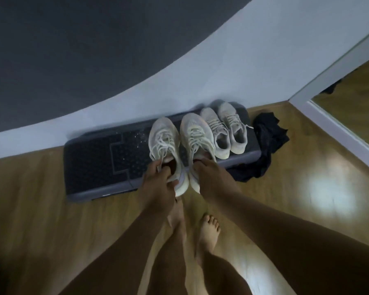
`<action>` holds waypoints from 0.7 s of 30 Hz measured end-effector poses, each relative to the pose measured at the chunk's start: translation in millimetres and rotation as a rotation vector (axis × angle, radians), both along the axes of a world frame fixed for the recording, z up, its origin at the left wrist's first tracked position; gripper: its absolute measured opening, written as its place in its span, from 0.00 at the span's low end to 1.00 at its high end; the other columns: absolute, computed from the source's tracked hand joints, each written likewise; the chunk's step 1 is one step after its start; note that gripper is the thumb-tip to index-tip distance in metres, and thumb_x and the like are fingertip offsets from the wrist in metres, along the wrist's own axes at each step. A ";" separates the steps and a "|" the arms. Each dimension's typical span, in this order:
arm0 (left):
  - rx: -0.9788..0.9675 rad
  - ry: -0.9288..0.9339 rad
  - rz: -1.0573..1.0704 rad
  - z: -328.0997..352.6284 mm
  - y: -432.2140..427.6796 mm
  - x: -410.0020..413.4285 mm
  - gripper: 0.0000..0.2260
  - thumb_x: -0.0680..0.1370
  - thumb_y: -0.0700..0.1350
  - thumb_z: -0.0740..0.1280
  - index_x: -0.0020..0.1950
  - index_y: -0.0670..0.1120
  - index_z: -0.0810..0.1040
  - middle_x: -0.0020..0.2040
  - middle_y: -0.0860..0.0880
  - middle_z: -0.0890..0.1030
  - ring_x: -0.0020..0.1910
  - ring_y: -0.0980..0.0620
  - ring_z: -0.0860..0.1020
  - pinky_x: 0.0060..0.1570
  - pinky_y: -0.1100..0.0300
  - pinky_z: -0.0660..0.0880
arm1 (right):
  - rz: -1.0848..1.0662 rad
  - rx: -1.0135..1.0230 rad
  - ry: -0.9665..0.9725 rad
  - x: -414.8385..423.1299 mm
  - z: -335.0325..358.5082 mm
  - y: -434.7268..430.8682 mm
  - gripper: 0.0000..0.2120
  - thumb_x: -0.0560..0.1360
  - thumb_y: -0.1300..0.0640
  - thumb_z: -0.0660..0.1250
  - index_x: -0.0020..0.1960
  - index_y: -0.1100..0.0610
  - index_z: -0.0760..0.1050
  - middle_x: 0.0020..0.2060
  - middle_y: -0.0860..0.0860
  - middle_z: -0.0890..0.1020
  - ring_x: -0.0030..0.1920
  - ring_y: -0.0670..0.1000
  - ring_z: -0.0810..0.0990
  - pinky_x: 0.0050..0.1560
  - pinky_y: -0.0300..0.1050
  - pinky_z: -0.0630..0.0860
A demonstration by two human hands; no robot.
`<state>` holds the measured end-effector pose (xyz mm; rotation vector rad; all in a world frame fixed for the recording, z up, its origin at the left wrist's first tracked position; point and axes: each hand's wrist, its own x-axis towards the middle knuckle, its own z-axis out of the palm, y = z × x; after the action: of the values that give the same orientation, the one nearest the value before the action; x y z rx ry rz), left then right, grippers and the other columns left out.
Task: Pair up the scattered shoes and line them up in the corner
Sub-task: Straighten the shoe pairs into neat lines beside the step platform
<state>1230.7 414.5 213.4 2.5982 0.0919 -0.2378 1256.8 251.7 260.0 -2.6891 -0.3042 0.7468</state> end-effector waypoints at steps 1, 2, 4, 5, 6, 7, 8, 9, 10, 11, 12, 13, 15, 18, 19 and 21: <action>0.001 -0.008 0.002 -30.6 1.5 17.4 0.08 0.71 0.34 0.70 0.50 0.39 0.80 0.67 0.42 0.73 0.57 0.39 0.76 0.49 0.58 0.71 | -0.005 0.008 -0.002 19.4 -30.0 1.1 0.15 0.74 0.68 0.64 0.60 0.59 0.73 0.58 0.55 0.75 0.57 0.57 0.75 0.44 0.47 0.71; -0.003 -0.014 0.002 -60.0 2.3 33.2 0.08 0.71 0.35 0.70 0.49 0.40 0.80 0.68 0.43 0.72 0.59 0.40 0.75 0.50 0.58 0.71 | -0.008 0.005 -0.006 37.4 -59.4 1.7 0.16 0.74 0.68 0.64 0.60 0.59 0.73 0.58 0.55 0.75 0.57 0.57 0.75 0.45 0.47 0.71; 0.013 -0.026 0.006 -111.4 6.1 56.3 0.08 0.72 0.36 0.70 0.50 0.40 0.80 0.69 0.44 0.70 0.61 0.41 0.74 0.52 0.55 0.74 | -0.008 -0.022 0.004 66.7 -112.5 4.5 0.15 0.74 0.67 0.65 0.60 0.59 0.73 0.58 0.55 0.75 0.57 0.57 0.75 0.45 0.47 0.71; 0.022 -0.044 -0.002 -135.7 7.4 67.2 0.08 0.72 0.36 0.71 0.50 0.40 0.80 0.69 0.43 0.70 0.61 0.40 0.74 0.51 0.52 0.76 | -0.009 -0.033 0.005 79.4 -137.9 5.9 0.15 0.74 0.67 0.65 0.60 0.59 0.73 0.57 0.55 0.75 0.57 0.58 0.76 0.44 0.47 0.70; 0.026 -0.054 -0.014 -159.2 8.4 77.1 0.07 0.71 0.35 0.71 0.48 0.40 0.79 0.68 0.43 0.70 0.60 0.39 0.74 0.50 0.48 0.77 | -0.012 -0.036 0.004 90.4 -161.5 7.2 0.14 0.74 0.68 0.65 0.59 0.60 0.73 0.57 0.56 0.75 0.56 0.58 0.76 0.43 0.47 0.69; 0.024 -0.059 -0.026 -182.1 10.0 86.1 0.06 0.71 0.35 0.71 0.46 0.40 0.78 0.68 0.42 0.70 0.59 0.38 0.75 0.49 0.47 0.78 | -0.023 -0.033 0.004 100.4 -183.7 9.1 0.12 0.74 0.68 0.65 0.56 0.61 0.73 0.55 0.57 0.75 0.55 0.59 0.76 0.42 0.47 0.67; 0.023 -0.063 -0.043 -203.4 11.7 95.6 0.06 0.70 0.33 0.71 0.44 0.41 0.77 0.68 0.43 0.69 0.58 0.38 0.75 0.48 0.47 0.79 | -0.045 -0.028 -0.006 109.5 -204.5 11.4 0.11 0.73 0.69 0.65 0.54 0.61 0.73 0.53 0.57 0.76 0.53 0.60 0.76 0.41 0.47 0.67; 0.021 -0.066 -0.063 -223.3 11.9 104.0 0.08 0.70 0.32 0.71 0.41 0.43 0.75 0.68 0.44 0.67 0.58 0.39 0.75 0.47 0.47 0.80 | -0.069 -0.024 -0.016 116.6 -224.3 13.2 0.09 0.73 0.70 0.65 0.51 0.60 0.73 0.52 0.57 0.75 0.52 0.60 0.77 0.41 0.48 0.68; 0.019 -0.063 -0.083 -240.2 10.7 110.0 0.10 0.70 0.32 0.71 0.40 0.45 0.73 0.68 0.45 0.66 0.57 0.40 0.75 0.46 0.48 0.80 | -0.085 -0.015 -0.021 121.0 -242.1 14.5 0.08 0.74 0.70 0.65 0.48 0.59 0.72 0.51 0.57 0.75 0.51 0.59 0.77 0.41 0.48 0.69; 0.022 -0.056 -0.105 -254.2 7.9 112.5 0.11 0.69 0.32 0.72 0.40 0.45 0.73 0.68 0.45 0.67 0.57 0.41 0.74 0.46 0.51 0.80 | -0.086 -0.010 -0.022 122.3 -257.9 15.8 0.08 0.74 0.69 0.65 0.47 0.58 0.71 0.50 0.57 0.76 0.50 0.60 0.77 0.42 0.49 0.70; 0.026 -0.048 -0.127 -264.4 3.6 111.2 0.11 0.68 0.32 0.73 0.40 0.44 0.74 0.67 0.43 0.68 0.55 0.41 0.74 0.44 0.54 0.77 | -0.078 -0.015 -0.021 120.2 -271.8 15.9 0.07 0.75 0.69 0.64 0.48 0.58 0.71 0.51 0.57 0.76 0.51 0.60 0.77 0.43 0.50 0.72; 0.027 -0.043 -0.141 -271.4 -1.0 108.0 0.10 0.68 0.32 0.74 0.40 0.44 0.75 0.65 0.42 0.70 0.53 0.41 0.72 0.42 0.57 0.73 | -0.075 -0.023 -0.023 117.2 -282.3 14.5 0.08 0.74 0.69 0.64 0.50 0.59 0.73 0.52 0.57 0.76 0.51 0.60 0.76 0.44 0.50 0.73; 0.015 -0.052 -0.124 -273.3 -8.7 102.2 0.13 0.67 0.31 0.73 0.37 0.45 0.71 0.64 0.41 0.71 0.49 0.42 0.70 0.41 0.58 0.67 | -0.089 -0.031 -0.035 111.8 -292.0 8.8 0.11 0.73 0.69 0.64 0.53 0.59 0.75 0.51 0.57 0.76 0.52 0.60 0.75 0.42 0.49 0.72; -0.063 -0.086 -0.094 -269.4 -9.1 102.4 0.20 0.68 0.31 0.73 0.36 0.49 0.63 0.64 0.40 0.71 0.49 0.41 0.71 0.45 0.58 0.67 | -0.069 -0.012 -0.015 114.5 -289.3 -1.0 0.12 0.73 0.67 0.65 0.55 0.58 0.75 0.52 0.55 0.76 0.53 0.58 0.75 0.46 0.52 0.76; -0.075 -0.090 -0.098 -268.6 -8.1 104.5 0.21 0.68 0.31 0.73 0.36 0.49 0.63 0.64 0.39 0.71 0.50 0.40 0.71 0.46 0.59 0.67 | -0.052 -0.005 -0.002 117.1 -288.1 -3.4 0.13 0.74 0.66 0.66 0.57 0.57 0.75 0.53 0.55 0.76 0.54 0.58 0.75 0.49 0.53 0.77; -0.097 -0.070 -0.116 -267.0 -6.5 110.1 0.20 0.69 0.31 0.74 0.36 0.49 0.64 0.65 0.39 0.70 0.49 0.41 0.72 0.46 0.58 0.68 | -0.035 0.003 0.054 123.5 -289.0 -4.8 0.16 0.74 0.65 0.66 0.60 0.55 0.74 0.54 0.55 0.76 0.55 0.58 0.75 0.51 0.54 0.77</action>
<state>1340.9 407.9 -53.6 2.5152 -0.0937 -0.1872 1380.3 247.0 -29.0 -2.6597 -0.2443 0.8064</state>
